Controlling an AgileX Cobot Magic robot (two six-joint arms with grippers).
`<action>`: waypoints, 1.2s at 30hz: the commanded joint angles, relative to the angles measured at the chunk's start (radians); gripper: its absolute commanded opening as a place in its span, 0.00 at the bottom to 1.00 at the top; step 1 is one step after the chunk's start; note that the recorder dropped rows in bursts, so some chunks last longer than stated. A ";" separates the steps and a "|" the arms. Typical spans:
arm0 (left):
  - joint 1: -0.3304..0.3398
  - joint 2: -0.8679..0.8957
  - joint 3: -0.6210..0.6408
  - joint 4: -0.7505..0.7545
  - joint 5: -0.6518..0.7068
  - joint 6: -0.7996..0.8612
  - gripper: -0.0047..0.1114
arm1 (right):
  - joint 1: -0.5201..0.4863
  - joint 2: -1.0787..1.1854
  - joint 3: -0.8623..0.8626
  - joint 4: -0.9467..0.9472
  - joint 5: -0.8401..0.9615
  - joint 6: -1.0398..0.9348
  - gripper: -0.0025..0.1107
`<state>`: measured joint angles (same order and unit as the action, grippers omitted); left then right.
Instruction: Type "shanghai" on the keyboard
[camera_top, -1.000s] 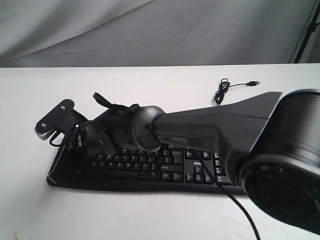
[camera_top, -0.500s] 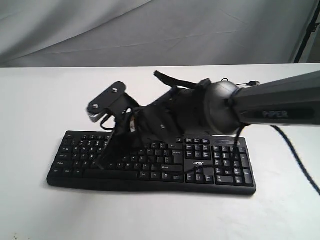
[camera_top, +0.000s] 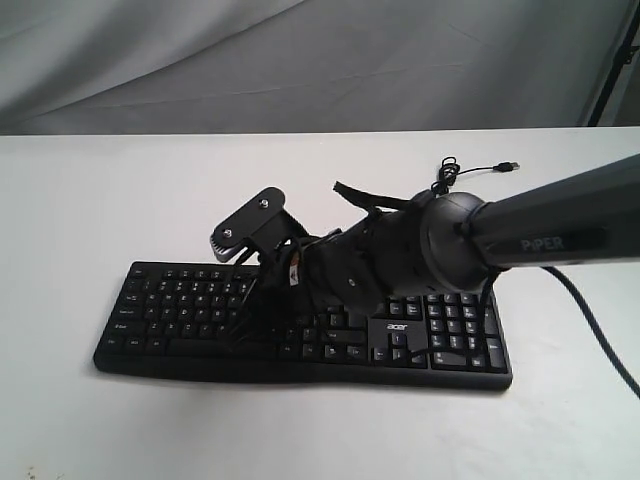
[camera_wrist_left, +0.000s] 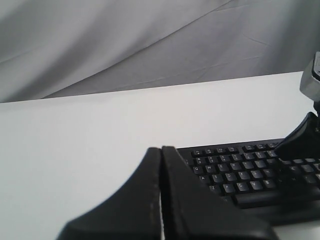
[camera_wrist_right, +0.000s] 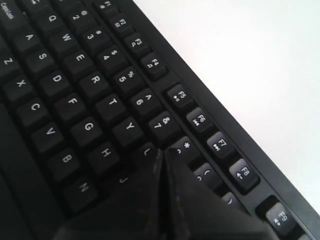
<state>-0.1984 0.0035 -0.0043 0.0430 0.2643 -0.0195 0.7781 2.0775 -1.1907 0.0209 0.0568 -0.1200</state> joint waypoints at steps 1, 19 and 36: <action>-0.004 -0.003 0.004 0.001 -0.005 -0.003 0.04 | -0.013 -0.003 0.002 0.005 -0.013 0.000 0.02; -0.004 -0.003 0.004 0.001 -0.005 -0.003 0.04 | -0.009 0.030 0.002 0.009 -0.008 -0.006 0.02; -0.004 -0.003 0.004 0.001 -0.005 -0.003 0.04 | 0.051 -0.385 0.242 -0.029 -0.092 0.003 0.02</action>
<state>-0.1984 0.0035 -0.0043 0.0430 0.2643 -0.0195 0.8153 1.7967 -1.0387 0.0000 0.0169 -0.1218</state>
